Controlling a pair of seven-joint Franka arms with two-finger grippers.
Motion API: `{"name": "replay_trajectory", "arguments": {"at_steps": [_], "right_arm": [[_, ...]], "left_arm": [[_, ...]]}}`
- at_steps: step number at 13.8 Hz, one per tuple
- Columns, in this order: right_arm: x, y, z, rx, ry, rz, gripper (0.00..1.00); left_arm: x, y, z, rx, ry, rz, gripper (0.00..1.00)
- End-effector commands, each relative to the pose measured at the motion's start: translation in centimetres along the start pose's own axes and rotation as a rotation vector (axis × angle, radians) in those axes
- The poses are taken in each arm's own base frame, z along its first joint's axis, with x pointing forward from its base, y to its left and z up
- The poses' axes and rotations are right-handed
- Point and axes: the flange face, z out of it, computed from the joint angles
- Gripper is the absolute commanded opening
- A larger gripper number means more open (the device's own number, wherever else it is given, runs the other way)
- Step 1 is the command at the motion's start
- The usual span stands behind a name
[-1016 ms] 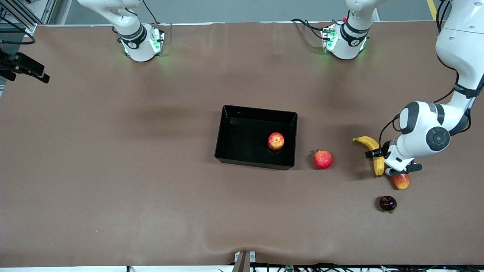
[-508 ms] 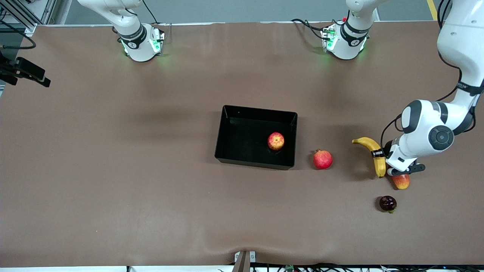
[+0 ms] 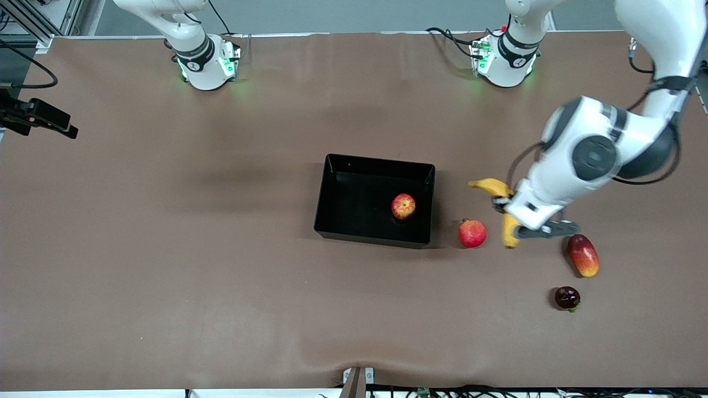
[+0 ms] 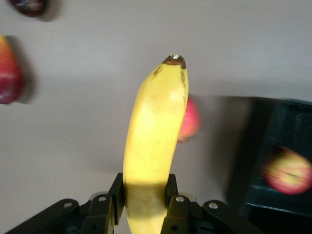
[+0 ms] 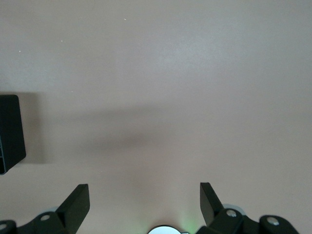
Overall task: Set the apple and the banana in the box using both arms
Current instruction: 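Lift the banana and carry it over the tray with the left gripper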
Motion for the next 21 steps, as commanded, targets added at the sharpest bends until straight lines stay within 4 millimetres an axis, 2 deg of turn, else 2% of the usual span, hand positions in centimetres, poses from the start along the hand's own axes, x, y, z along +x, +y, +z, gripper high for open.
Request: {"name": "replay_trajectory", "arguments": {"at_steps": [1, 4, 5, 7, 10, 12, 13, 17, 21], "right_arm": [[-0.2, 1.0, -0.5, 0.009, 0.0, 0.006, 1.0], [-0.2, 0.0, -0.6, 0.014, 0.003, -0.012, 1.0], [-0.2, 0.0, -0.6, 0.018, 0.004, -0.009, 1.0], [-0.2, -0.3, -0.9, 0.022, 0.01, -0.016, 1.0], [-0.4, -3.1, -0.8, 0.018, 0.008, -0.068, 1.0], [-0.6, -4.9, -0.6, 0.015, 0.002, -0.103, 1.0], [-0.6, -5.2, -0.6, 0.012, 0.002, -0.103, 1.0], [-0.5, -4.3, -0.7, 0.015, 0.004, -0.085, 1.0], [-0.4, -4.4, -0.5, 0.015, 0.001, -0.085, 1.0]], "left_arm": [[-2.0, 8.2, -1.1, -0.039, -0.009, 0.03, 0.0], [-4.8, 17.4, -1.1, -0.091, -0.021, 0.051, 0.0], [-5.6, 19.8, -0.8, -0.102, -0.029, 0.043, 0.0], [-6.3, 23.5, 0.5, -0.105, -0.036, 0.03, 0.0], [-8.1, 28.3, 4.7, -0.051, -0.044, 0.017, 0.0], [-8.0, 29.5, 6.9, -0.012, -0.016, -0.001, 0.0], [-8.0, 30.1, 7.7, -0.006, -0.008, 0.0, 0.0], [-7.6, 31.1, 10.8, -0.047, -0.005, -0.001, 0.0], [-7.5, 32.0, 14.1, -0.077, -0.015, 0.009, 0.0]]}}
